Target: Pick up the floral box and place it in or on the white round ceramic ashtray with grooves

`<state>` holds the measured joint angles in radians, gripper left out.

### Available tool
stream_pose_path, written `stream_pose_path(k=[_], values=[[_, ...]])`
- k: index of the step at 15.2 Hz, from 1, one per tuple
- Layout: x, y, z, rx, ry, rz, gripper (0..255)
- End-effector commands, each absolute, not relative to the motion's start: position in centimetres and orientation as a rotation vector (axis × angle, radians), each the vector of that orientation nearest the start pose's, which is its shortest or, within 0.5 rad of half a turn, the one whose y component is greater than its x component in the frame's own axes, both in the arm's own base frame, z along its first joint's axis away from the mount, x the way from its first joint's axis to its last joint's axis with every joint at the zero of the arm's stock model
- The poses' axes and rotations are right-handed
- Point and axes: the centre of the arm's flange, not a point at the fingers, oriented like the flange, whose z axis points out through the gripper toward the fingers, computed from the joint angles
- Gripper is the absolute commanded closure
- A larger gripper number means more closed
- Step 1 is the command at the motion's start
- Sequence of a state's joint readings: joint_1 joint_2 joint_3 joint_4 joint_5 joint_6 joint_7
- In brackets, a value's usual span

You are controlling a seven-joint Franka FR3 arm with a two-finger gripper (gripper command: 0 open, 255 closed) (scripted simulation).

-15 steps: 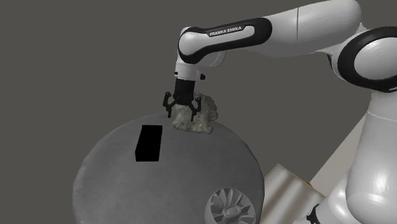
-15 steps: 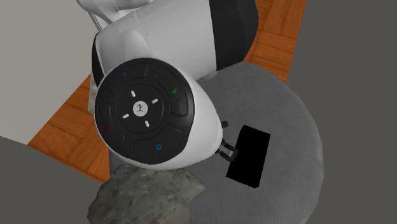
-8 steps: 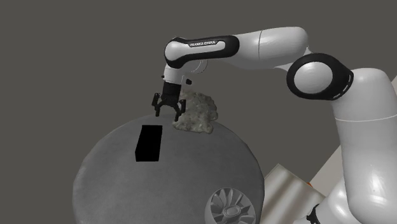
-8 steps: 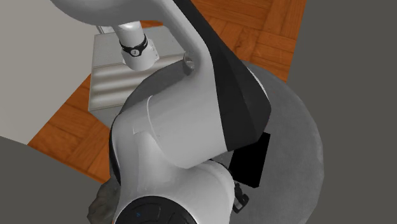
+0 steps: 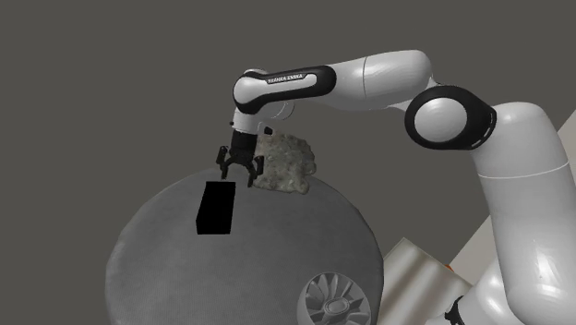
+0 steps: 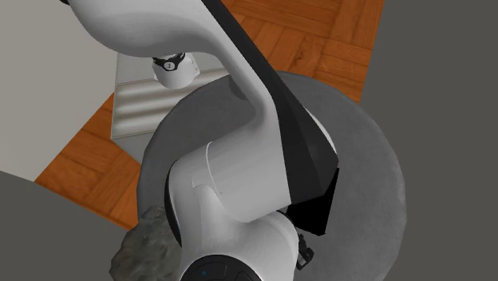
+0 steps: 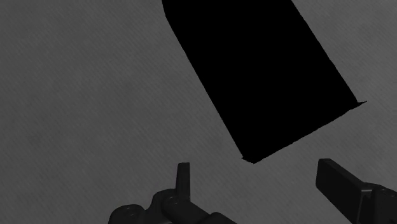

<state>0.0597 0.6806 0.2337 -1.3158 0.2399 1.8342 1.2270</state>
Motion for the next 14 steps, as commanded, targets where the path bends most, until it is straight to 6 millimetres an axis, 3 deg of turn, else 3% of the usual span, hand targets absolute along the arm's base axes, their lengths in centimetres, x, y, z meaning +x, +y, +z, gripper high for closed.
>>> stream_pose_path(k=[1,8,9,14], values=[[69.1,19.23,33.18,-2.524,1.469,0.538,0],[69.1,19.23,33.19,-2.524,1.469,0.538,0],[69.1,19.23,33.19,-2.524,1.469,0.538,255],[69.1,19.23,33.19,-2.524,1.469,0.538,255]])
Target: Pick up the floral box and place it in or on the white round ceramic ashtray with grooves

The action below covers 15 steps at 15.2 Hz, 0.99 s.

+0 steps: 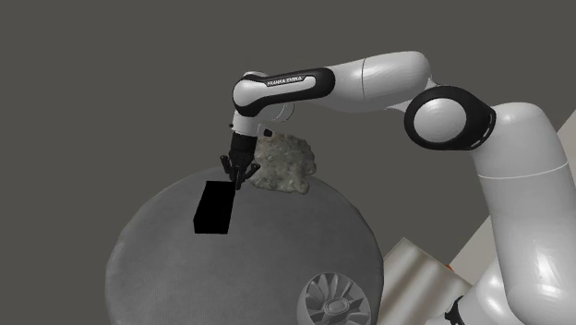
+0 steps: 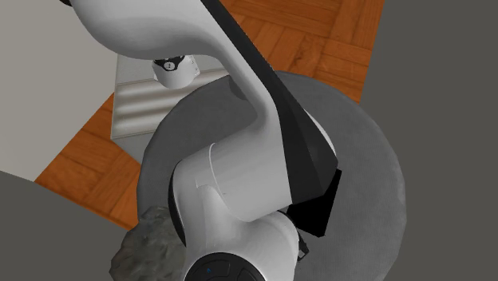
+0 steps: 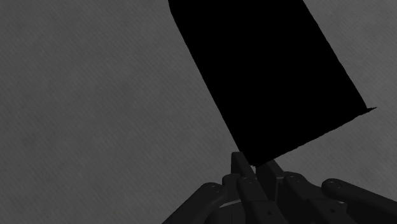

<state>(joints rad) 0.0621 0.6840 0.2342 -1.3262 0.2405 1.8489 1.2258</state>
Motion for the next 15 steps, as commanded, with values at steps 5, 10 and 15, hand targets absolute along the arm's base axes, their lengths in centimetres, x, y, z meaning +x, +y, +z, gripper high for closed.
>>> stream_pose_path(k=[5,10,15], values=[[69.1,19.2,33.7,-2.524,1.469,0.538,255],[69.1,19.2,36.4,-2.524,1.469,0.538,255],[69.1,19.2,39.0,-2.524,1.469,0.538,255]])
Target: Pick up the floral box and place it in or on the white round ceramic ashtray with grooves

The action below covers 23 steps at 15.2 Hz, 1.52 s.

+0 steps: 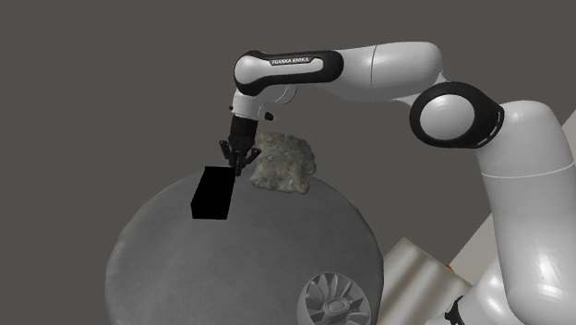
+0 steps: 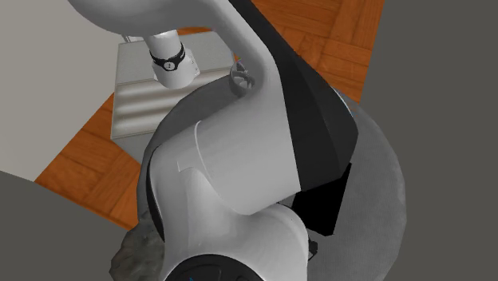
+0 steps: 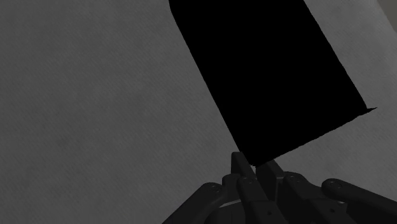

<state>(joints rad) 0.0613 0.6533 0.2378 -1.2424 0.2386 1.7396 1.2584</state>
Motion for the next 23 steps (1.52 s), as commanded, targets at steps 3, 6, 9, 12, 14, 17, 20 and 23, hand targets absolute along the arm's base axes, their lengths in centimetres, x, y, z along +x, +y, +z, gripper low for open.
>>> stream_pose_path(k=[3,6,9,12,14,17,20,23], values=[[69.1,19.2,40.6,-2.524,1.469,0.538,255],[69.1,19.2,42.2,-2.524,1.469,0.538,255],[69.1,19.2,43.7,-2.524,1.469,0.538,255],[69.1,19.2,45.3,-2.524,1.469,0.538,255],[66.5,18.8,45.4,-2.524,1.469,0.538,255],[62.6,18.2,45.6,-2.524,1.469,0.538,255],[58.7,17.7,45.8,-2.524,1.469,0.538,255],[54.8,17.1,46.0,-2.524,1.469,0.538,255]])
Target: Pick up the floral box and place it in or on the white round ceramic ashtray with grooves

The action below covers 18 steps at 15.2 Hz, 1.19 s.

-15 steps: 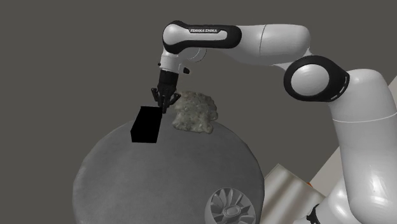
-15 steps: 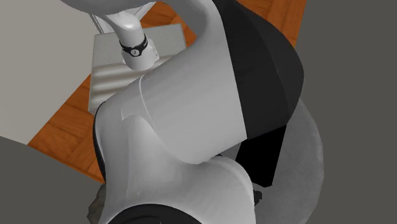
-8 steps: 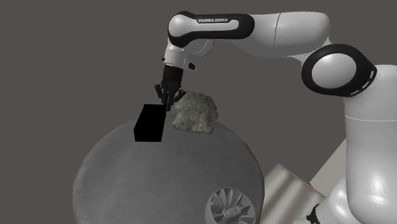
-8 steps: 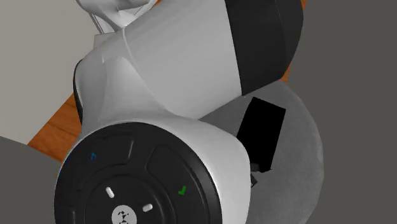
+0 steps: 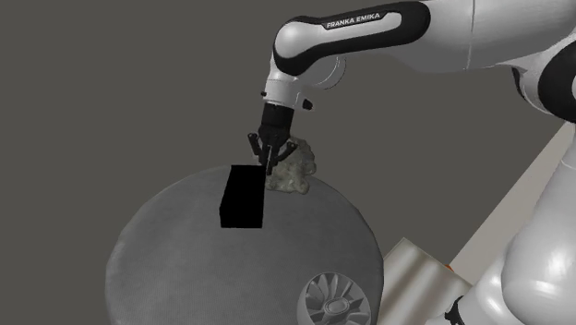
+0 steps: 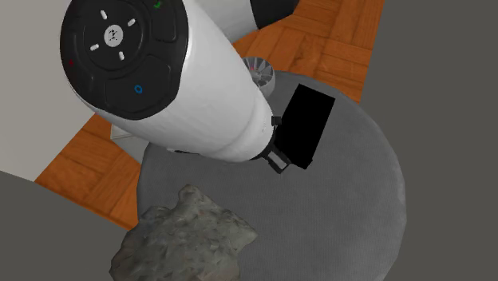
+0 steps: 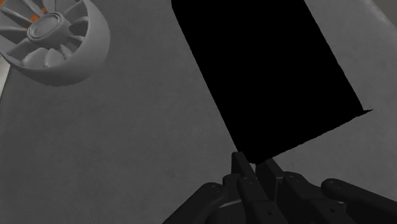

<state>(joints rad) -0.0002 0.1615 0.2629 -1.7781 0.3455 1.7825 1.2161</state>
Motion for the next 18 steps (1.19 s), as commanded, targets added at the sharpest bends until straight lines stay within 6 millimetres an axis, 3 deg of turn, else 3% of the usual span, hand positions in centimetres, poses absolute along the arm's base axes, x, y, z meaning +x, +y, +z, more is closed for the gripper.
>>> stream_pose_path(k=[1,18], values=[[53.5,16.9,46.0,-2.524,1.469,0.538,255],[31.3,13.5,47.1,-2.524,1.469,0.538,255]])
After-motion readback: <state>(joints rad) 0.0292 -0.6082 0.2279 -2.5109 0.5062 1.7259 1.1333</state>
